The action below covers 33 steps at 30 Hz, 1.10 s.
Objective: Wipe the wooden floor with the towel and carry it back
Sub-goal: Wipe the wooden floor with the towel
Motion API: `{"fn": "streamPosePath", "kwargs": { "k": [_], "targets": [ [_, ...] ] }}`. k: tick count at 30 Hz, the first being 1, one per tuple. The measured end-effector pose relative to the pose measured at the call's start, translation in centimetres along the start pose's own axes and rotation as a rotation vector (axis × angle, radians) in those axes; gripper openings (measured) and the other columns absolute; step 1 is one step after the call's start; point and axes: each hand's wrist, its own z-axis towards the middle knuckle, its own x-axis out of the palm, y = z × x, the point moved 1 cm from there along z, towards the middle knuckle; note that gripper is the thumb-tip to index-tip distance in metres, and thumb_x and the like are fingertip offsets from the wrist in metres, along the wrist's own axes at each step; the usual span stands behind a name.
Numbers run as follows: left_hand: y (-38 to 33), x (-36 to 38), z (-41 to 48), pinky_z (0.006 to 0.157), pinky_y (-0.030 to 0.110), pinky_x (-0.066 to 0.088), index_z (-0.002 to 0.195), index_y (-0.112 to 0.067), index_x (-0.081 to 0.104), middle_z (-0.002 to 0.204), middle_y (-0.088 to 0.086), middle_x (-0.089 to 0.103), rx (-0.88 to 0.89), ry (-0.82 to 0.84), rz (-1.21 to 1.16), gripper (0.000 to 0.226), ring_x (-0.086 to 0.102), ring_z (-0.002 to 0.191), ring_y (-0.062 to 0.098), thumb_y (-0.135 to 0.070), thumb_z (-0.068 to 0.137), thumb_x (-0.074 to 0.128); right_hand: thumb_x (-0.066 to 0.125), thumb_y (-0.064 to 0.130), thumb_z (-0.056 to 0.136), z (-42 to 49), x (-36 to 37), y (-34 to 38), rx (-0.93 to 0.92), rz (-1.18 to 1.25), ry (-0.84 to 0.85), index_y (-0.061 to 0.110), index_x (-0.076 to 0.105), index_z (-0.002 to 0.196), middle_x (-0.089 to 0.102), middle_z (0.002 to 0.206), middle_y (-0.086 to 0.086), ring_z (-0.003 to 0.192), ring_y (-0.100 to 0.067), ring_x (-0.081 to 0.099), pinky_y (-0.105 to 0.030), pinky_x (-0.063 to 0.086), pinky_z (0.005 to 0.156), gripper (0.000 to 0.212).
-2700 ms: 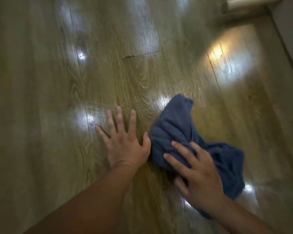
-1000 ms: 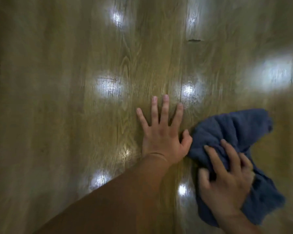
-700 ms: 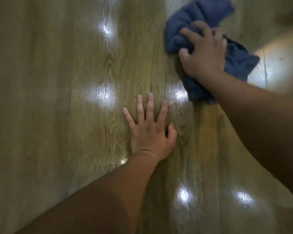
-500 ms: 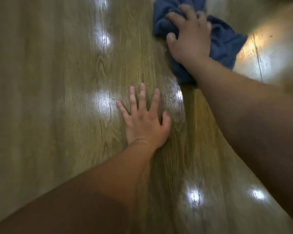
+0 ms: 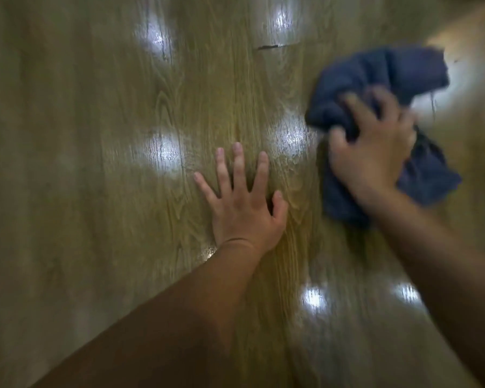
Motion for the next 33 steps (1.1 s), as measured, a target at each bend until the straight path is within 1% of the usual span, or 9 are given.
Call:
{"fn": "streamPosePath", "kwargs": {
  "k": [3, 6, 8, 10, 15, 19, 27, 29, 33],
  "targets": [
    [0.0, 0.4, -0.2, 0.113, 0.072, 0.003, 0.155, -0.030, 0.020, 0.167, 0.012, 0.006, 0.016, -0.020, -0.002, 0.069, -0.002, 0.153, 0.037, -0.054, 0.090, 0.026, 0.037, 0.044, 0.089, 12.4, 2.1, 2.6, -0.057, 0.018, 0.039, 0.035, 0.053, 0.135, 0.051, 0.144, 0.010, 0.135, -0.035, 0.043, -0.053, 0.031, 0.102, 0.049],
    [0.0, 0.3, 0.0, 0.115, 0.071, 0.002, 0.155, -0.030, 0.024, 0.167, 0.010, 0.009, 0.006, -0.038, -0.011, 0.070, 0.000, 0.154, 0.035, -0.054, 0.090, 0.026, 0.027, 0.037, 0.097, 14.9, 3.2, 4.0, -0.082, 0.052, 0.125, 0.030, 0.055, 0.115, 0.065, 0.115, 0.015, 0.119, -0.029, 0.057, -0.045, 0.031, 0.072, 0.034],
    [-0.2, 0.3, -0.3, 0.116, 0.069, -0.001, 0.157, -0.031, 0.020, 0.168, 0.009, 0.005, 0.004, -0.004, -0.010, 0.072, -0.003, 0.154, 0.034, -0.055, 0.089, 0.024, 0.034, 0.043, 0.091, 11.3, 2.2, 3.0, 0.001, -0.045, 0.089, 0.029, 0.059, 0.120, 0.061, 0.130, -0.001, 0.123, -0.030, 0.054, -0.043, 0.042, 0.090, 0.040],
    [0.2, 0.5, -0.1, 0.116, 0.070, 0.001, 0.156, -0.029, 0.024, 0.167, 0.010, 0.010, -0.003, -0.029, -0.012, 0.073, 0.002, 0.153, 0.035, -0.054, 0.088, 0.027, 0.044, 0.040, 0.085, 3.5, 1.5, 0.3, -0.109, -0.044, 0.074, 0.032, 0.057, 0.136, 0.049, 0.149, -0.002, 0.133, -0.035, 0.045, -0.045, 0.037, 0.104, 0.053],
    [0.0, 0.3, -0.2, 0.114, 0.073, 0.005, 0.153, -0.025, 0.032, 0.165, 0.014, 0.018, 0.021, -0.050, -0.013, 0.072, 0.009, 0.152, 0.039, -0.053, 0.087, 0.033, 0.056, 0.021, 0.075, -19.4, -4.8, -5.7, -0.007, 0.026, 0.105, 0.024, 0.069, 0.122, 0.056, 0.141, -0.007, 0.112, -0.048, 0.055, -0.056, 0.044, 0.093, 0.049],
    [0.2, 0.8, -0.1, 0.113, 0.074, 0.004, 0.152, -0.023, 0.034, 0.164, 0.015, 0.020, 0.032, -0.065, -0.012, 0.072, 0.011, 0.152, 0.041, -0.050, 0.085, 0.036, 0.055, 0.027, 0.075, -15.3, -3.7, -5.5, 0.018, 0.007, 0.066, 0.023, 0.073, 0.118, 0.060, 0.135, -0.010, 0.108, -0.045, 0.053, -0.055, 0.042, 0.092, 0.046],
    [0.0, 0.7, -0.3, 0.118, 0.063, -0.006, 0.156, -0.030, 0.025, 0.167, 0.007, 0.011, -0.005, -0.100, -0.021, 0.073, 0.000, 0.154, 0.030, -0.055, 0.087, 0.026, 0.043, 0.045, 0.090, 8.8, 0.4, -4.5, -0.039, -0.043, 0.033, 0.040, 0.047, 0.141, 0.036, 0.156, 0.005, 0.134, -0.035, 0.036, -0.045, 0.029, 0.107, 0.052],
    [0.2, 0.7, -0.3, 0.119, 0.060, -0.009, 0.156, -0.032, 0.023, 0.168, 0.004, 0.008, 0.002, -0.114, -0.034, 0.070, -0.003, 0.154, 0.026, -0.054, 0.090, 0.031, 0.043, 0.042, 0.090, 6.0, 0.0, -4.7, -0.040, -0.042, 0.022, 0.038, 0.047, 0.142, 0.035, 0.157, 0.004, 0.134, -0.034, 0.038, -0.043, 0.030, 0.106, 0.052],
    [-0.4, 0.1, -0.8, 0.118, 0.066, -0.003, 0.155, -0.027, 0.027, 0.166, 0.009, 0.014, 0.000, -0.127, -0.011, 0.063, 0.003, 0.153, 0.033, -0.045, 0.095, 0.037, 0.053, 0.034, 0.084, -11.8, -2.8, -7.8, -0.051, 0.055, -0.046, 0.030, 0.059, 0.136, 0.047, 0.151, 0.000, 0.128, -0.037, 0.046, -0.048, 0.039, 0.101, 0.053]
  ]
}}
